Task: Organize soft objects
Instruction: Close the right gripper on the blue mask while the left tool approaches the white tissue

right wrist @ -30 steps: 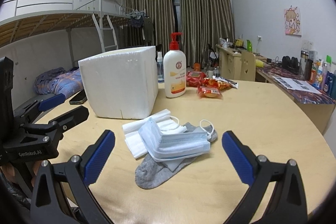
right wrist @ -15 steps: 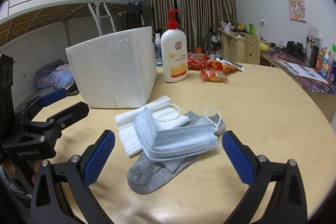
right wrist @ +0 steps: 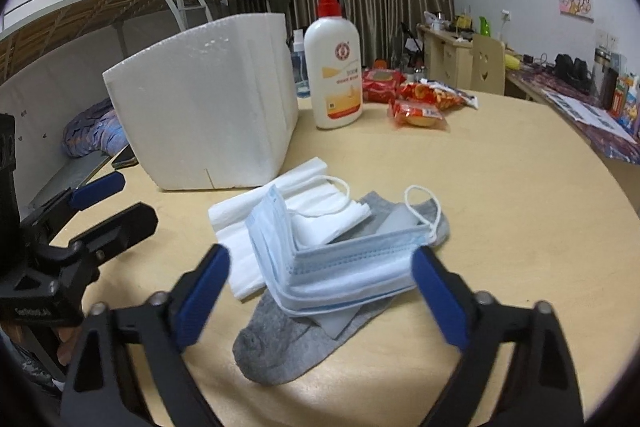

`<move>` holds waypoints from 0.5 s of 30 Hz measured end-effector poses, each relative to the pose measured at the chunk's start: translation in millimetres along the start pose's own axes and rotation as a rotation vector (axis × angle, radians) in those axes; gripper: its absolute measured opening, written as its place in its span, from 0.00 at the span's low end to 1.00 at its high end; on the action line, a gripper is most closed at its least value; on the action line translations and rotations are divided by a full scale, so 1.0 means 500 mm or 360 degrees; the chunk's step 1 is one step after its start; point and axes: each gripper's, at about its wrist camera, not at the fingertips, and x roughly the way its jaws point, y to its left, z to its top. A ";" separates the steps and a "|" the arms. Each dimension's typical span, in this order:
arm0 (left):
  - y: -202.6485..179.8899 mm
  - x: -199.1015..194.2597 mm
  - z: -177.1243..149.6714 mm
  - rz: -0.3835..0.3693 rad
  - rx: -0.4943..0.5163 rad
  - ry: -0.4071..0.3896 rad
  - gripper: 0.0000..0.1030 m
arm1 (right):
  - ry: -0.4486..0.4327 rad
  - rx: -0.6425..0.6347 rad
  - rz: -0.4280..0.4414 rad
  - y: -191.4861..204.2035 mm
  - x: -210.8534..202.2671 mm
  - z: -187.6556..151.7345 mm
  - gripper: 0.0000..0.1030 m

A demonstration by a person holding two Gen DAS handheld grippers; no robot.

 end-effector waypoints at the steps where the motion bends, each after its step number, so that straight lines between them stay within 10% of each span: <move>1: 0.000 0.001 0.000 -0.0015 -0.0005 0.0002 0.98 | 0.0009 -0.0001 -0.0008 0.000 0.002 0.000 0.86; 15: 0.010 0.006 -0.003 -0.0076 -0.0060 0.0033 0.98 | 0.0088 -0.0014 -0.0085 0.000 0.015 -0.012 0.40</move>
